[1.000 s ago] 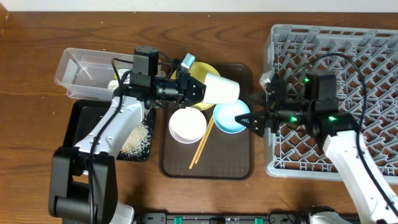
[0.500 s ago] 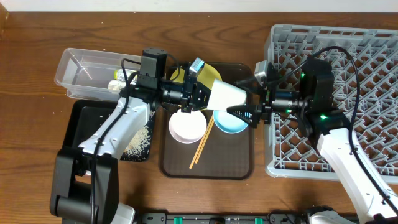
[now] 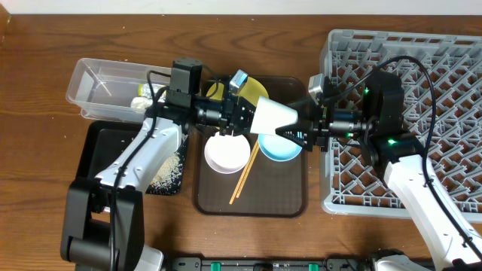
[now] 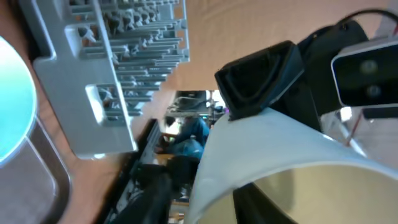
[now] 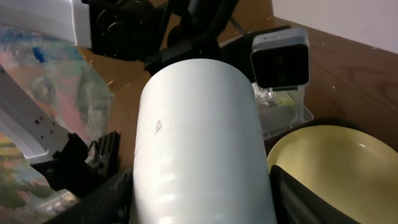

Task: Sort waste into correct bins and load items into the dishwasher rack
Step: 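Lift the cup toward the right gripper and grasp it with the right, then carry the cup into the dish rack with the right gripper and release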

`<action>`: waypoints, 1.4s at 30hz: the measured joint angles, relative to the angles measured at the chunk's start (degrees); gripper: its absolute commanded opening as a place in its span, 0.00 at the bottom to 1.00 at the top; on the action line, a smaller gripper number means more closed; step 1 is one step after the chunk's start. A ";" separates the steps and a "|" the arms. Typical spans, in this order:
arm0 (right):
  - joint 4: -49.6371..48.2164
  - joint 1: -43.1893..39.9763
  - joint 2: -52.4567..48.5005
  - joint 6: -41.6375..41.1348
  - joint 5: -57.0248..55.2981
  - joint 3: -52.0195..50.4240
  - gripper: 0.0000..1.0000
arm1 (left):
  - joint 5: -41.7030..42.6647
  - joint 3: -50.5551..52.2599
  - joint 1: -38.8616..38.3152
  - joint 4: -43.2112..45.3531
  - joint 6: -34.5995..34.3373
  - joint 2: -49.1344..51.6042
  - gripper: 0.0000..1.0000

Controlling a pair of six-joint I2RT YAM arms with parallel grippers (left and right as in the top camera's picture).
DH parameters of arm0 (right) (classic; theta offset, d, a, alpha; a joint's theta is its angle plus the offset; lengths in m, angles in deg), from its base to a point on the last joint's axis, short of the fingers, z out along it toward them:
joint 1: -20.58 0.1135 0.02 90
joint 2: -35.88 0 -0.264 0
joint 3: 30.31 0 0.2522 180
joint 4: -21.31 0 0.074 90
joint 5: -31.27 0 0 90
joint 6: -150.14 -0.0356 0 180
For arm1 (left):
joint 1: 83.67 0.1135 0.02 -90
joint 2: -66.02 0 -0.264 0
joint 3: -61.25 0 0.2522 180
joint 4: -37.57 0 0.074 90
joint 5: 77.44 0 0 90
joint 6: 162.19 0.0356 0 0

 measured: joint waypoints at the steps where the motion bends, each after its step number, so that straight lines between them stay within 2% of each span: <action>1: 0.61 0.00 0.00 0.04 -0.31 0.00 0.47 | -0.76 0.00 0.02 -0.04 1.22 0.00 0.43; 6: 3.48 -0.15 -0.02 -0.66 -4.79 0.00 0.43 | -13.42 0.04 0.02 -8.37 8.11 0.00 0.45; 11: 7.34 -2.99 0.26 -1.95 -9.57 0.02 0.33 | -28.52 0.07 0.26 -15.76 14.29 -0.02 0.48; 15: 16.59 -6.82 2.12 -2.82 -15.56 0.98 0.14 | -37.35 0.07 1.44 -21.05 18.12 -0.81 0.48; 19: 28.28 -10.36 4.68 -3.39 -23.96 5.18 0.02 | -44.44 0.13 3.13 -26.47 21.18 -5.40 0.48; 29: 53.72 -19.15 7.15 -3.78 -49.90 19.37 0.01 | -62.53 0.11 4.37 -39.78 23.98 -21.57 0.49; 34: 58.47 -24.81 6.47 -4.42 -63.56 20.00 0.01 | -66.95 0.11 4.37 -40.44 24.00 -24.68 0.49; 42: 61.81 -30.40 2.19 -6.88 -70.38 20.00 0.01 | -68.67 0.11 4.37 -41.18 24.00 -24.76 0.49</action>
